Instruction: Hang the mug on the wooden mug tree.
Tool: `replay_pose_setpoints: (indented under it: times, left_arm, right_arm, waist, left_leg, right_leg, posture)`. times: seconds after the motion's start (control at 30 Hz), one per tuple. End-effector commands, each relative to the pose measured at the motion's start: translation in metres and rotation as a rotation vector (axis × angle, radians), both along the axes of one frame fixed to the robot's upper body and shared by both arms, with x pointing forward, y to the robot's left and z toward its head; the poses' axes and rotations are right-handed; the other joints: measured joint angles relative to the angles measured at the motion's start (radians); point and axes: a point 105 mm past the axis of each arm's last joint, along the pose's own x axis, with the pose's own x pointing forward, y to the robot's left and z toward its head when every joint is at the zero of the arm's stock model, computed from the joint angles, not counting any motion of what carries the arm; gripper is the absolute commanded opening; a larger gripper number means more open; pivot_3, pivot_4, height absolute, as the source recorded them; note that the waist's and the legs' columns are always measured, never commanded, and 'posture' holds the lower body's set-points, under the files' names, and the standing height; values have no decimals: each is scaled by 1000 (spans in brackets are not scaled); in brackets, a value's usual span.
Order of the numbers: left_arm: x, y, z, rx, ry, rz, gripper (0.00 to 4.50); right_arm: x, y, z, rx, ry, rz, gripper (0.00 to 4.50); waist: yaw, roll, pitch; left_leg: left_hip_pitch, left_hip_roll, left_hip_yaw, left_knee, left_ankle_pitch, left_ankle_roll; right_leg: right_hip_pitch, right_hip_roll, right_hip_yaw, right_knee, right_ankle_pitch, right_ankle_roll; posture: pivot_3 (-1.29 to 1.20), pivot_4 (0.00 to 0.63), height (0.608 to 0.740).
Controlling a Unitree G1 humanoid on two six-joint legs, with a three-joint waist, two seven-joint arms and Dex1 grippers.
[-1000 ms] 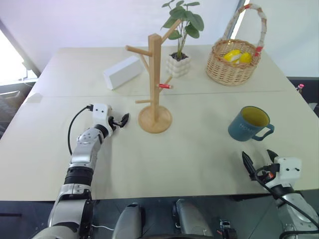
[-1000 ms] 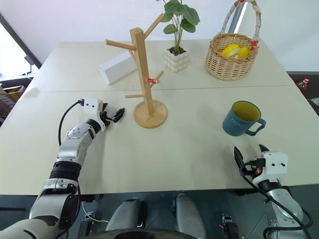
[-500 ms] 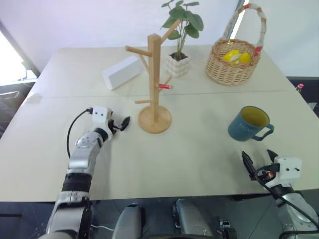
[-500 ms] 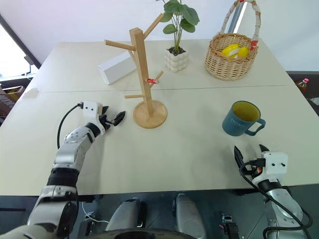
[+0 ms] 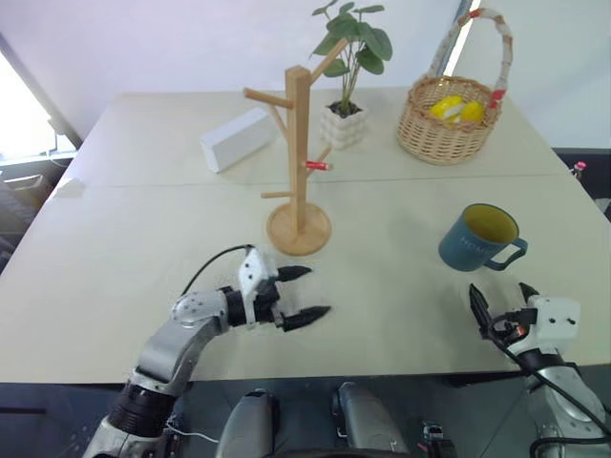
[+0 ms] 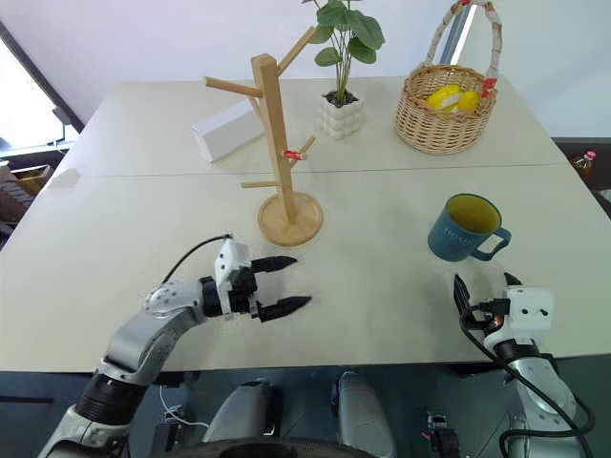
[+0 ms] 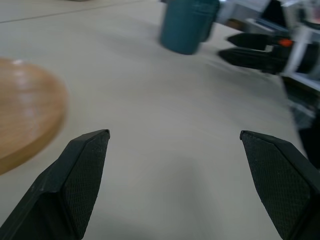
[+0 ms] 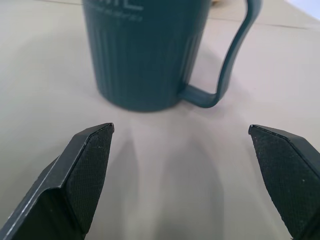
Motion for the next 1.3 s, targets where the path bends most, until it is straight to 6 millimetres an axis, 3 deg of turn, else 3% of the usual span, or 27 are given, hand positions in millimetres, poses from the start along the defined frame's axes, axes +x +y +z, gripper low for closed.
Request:
replay_pose_setpoints:
  times: [0.03,0.27,0.8,0.93,1.07,1.1,1.3]
  left_arm:
    - [-6,-12,16,-23,-57,-75,4500]
    - [-10,-22,29,-74,-93,-125,4500]
    - [-8,-24,33,-82,-132,-119,4500]
    - [-8,-24,34,-82,-137,-114,4500]
    - [-8,-23,36,-85,-138,-106,4500]
    - [-8,-23,36,-87,-138,-104,4500]
    - [-6,-21,38,-95,-137,-83,4500]
  right_arm:
    - [-1,-11,22,-40,-90,-63,4465]
    - [14,-29,30,-59,-130,-157,4465]
    - [43,-38,22,-66,-104,-162,4465]
    - [49,-35,19,-43,-102,-135,2632]
    - [51,-28,16,-21,-100,-96,419]
    - [52,-26,15,-17,-102,-86,89]
    - [58,-3,29,-83,-131,18,89]
  waist:
    - [-2,0,0]
    - [-2,0,0]
    - [-2,1,0]
    - [-2,1,0]
    - [-2,1,0]
    - [-2,1,0]
    - [-3,1,0]
  left_leg:
    - [0,0,0,0,0,0]
    - [0,0,1,0,0,0]
    - [0,0,1,0,0,0]
    - [0,0,1,0,0,0]
    - [0,0,1,0,0,0]
    - [0,0,1,0,0,0]
    - [1,0,1,0,0,0]
  right_leg:
    - [0,0,0,0,0,0]
    - [0,1,0,0,0,0]
    - [0,2,1,1,0,0]
    - [0,2,1,1,0,0]
    - [0,2,1,1,0,0]
    - [0,2,1,1,0,0]
    - [1,2,1,1,0,0]
  posture:
    - [0,150,740]
    - [0,150,740]
    - [0,150,740]
    - [0,150,740]
    - [0,150,740]
    - [0,150,740]
    - [0,150,740]
